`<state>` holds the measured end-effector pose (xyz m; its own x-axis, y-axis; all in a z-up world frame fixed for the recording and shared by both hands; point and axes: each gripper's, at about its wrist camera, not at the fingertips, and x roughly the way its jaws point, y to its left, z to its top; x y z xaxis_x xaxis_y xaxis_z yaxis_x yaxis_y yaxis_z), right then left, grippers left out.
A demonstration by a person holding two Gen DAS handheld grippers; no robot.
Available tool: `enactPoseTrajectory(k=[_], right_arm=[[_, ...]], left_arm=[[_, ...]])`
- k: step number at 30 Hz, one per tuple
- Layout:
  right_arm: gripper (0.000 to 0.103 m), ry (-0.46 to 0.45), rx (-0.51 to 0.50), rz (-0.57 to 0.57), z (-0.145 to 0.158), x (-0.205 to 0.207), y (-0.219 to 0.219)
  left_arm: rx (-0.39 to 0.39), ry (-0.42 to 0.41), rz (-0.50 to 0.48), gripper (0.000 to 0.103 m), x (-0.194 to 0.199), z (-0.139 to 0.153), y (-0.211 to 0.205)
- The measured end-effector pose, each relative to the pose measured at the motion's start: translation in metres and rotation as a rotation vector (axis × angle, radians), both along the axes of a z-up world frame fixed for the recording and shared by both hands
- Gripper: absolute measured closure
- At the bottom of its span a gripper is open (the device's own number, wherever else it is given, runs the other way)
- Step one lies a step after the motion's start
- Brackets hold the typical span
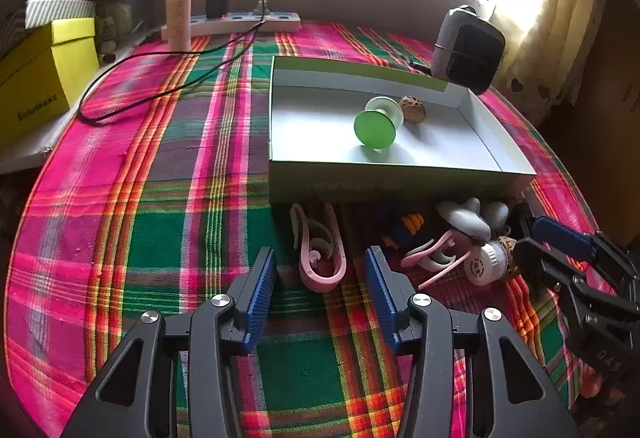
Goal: Organize objects
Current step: 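Move the left tool to the pink plastic clip while the right tool approaches another walnut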
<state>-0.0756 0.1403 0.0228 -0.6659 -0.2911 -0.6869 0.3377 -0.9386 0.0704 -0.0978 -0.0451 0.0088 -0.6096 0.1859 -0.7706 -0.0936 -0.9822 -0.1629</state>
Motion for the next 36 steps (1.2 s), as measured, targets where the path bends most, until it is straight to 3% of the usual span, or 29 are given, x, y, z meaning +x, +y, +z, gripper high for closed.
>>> enactPoseTrajectory(k=[19,25,30,36], right_arm=[[0.057,-0.061,-0.027,0.104,-0.007,0.005,-0.004],[0.057,-0.047,0.031,0.126,-0.007,0.005,-0.005],[0.058,-0.010,0.161,0.140,-0.009,0.007,-0.010],[0.058,-0.023,0.167,0.152,-0.015,0.003,-0.007]], left_arm=[[-0.022,0.026,0.010,0.059,0.000,-0.002,-0.001],[-0.021,0.028,0.010,0.058,0.000,-0.002,-0.001],[-0.021,0.029,0.010,0.059,0.000,-0.002,-0.001],[-0.022,0.029,0.010,0.059,0.001,-0.002,-0.001]])
